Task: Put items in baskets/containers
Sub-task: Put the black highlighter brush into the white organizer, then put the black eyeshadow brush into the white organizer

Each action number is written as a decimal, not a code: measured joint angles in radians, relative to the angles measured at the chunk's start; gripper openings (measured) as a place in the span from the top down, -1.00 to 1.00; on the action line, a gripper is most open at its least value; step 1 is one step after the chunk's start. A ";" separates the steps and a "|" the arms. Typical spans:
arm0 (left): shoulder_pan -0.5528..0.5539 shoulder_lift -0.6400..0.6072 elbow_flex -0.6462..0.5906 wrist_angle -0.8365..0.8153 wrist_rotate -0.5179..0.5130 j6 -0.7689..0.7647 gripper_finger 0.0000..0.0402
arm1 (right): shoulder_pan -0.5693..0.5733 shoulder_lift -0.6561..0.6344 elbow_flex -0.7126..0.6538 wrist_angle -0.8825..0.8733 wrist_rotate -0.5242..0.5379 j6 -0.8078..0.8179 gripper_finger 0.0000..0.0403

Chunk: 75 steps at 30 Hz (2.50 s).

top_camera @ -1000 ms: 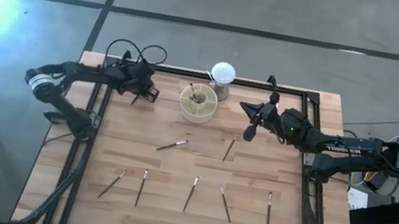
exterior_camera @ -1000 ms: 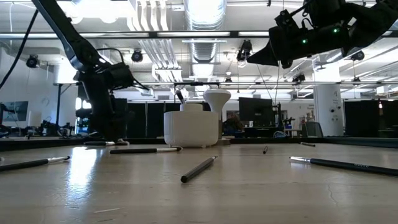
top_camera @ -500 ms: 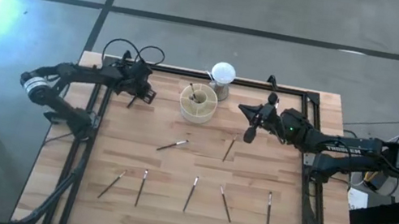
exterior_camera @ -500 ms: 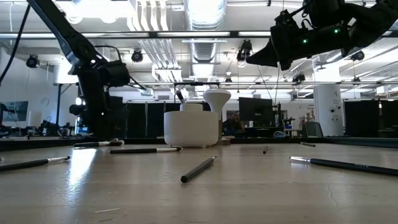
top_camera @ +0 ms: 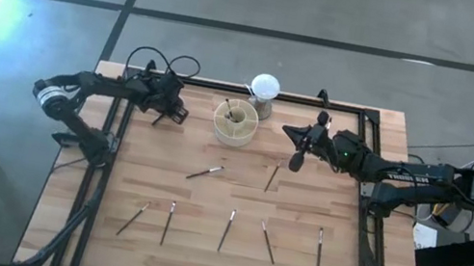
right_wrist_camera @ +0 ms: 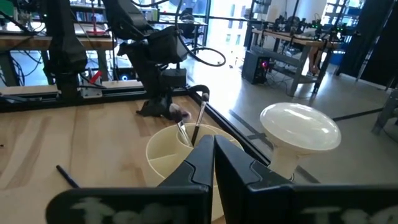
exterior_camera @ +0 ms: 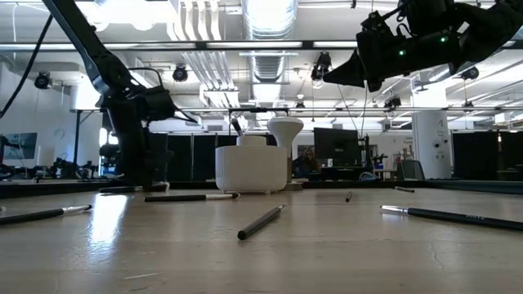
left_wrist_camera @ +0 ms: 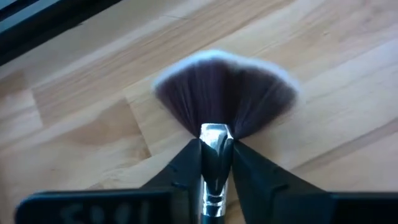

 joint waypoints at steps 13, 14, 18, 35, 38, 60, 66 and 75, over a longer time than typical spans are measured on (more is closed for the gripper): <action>-0.040 -0.161 -0.006 -0.016 0.009 0.028 0.87 | 0.000 0.000 0.000 0.002 0.000 -0.007 0.96; -0.047 -0.187 -0.006 -0.016 0.009 0.025 0.87 | 0.000 0.000 0.000 0.002 0.000 -0.007 0.96; -0.087 -0.295 -0.005 0.009 0.029 0.002 0.87 | 0.000 0.000 0.000 0.002 0.000 -0.007 0.96; -0.284 -0.499 -0.260 0.753 0.184 -0.044 0.86 | 0.000 0.000 0.000 0.001 0.001 -0.007 0.96; -0.297 -0.488 -0.323 0.954 0.194 -0.078 0.86 | 0.000 0.000 0.000 0.001 0.001 -0.007 0.96; -0.319 -0.066 -0.057 1.261 0.268 -0.077 0.90 | 0.000 0.000 0.000 0.005 0.001 -0.008 0.96; -0.338 0.074 0.022 1.271 0.288 -0.056 0.91 | 0.000 0.000 0.000 0.005 0.001 -0.008 0.96; -0.349 0.136 0.027 1.292 0.287 -0.026 1.00 | 0.000 0.000 0.000 0.005 0.001 -0.008 0.96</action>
